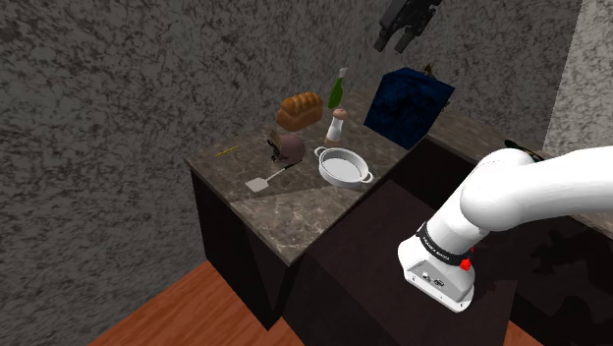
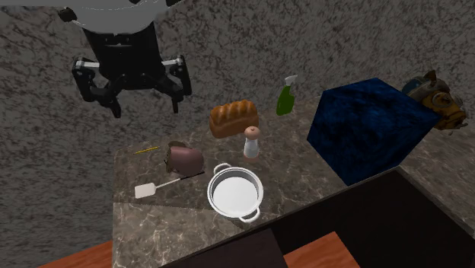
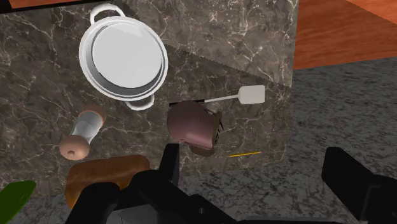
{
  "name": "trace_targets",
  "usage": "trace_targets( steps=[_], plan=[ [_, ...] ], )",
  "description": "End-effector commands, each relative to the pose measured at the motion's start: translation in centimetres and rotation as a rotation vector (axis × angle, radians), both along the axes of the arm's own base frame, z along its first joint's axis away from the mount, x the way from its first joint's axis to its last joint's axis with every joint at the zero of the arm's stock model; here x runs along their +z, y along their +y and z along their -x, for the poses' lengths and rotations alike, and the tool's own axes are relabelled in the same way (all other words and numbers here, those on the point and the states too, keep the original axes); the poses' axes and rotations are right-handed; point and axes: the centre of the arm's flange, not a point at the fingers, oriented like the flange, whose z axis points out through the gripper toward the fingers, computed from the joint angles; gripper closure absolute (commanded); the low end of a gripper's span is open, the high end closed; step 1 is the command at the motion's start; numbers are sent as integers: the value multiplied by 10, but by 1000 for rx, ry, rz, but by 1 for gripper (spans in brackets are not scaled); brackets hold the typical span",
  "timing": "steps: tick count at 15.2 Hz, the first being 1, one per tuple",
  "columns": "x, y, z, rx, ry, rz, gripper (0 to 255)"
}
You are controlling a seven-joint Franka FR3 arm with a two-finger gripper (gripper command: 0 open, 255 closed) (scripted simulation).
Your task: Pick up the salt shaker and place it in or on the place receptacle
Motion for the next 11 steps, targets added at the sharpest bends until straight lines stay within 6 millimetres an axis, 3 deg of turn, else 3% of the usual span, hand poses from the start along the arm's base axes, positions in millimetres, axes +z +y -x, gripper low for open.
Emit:
trace_targets(
  steps=[1,11],
  plan=[
    [0,0,0,0,0,0,0],
    [-81,-87,-66,6,31,-21,0]
  ],
)
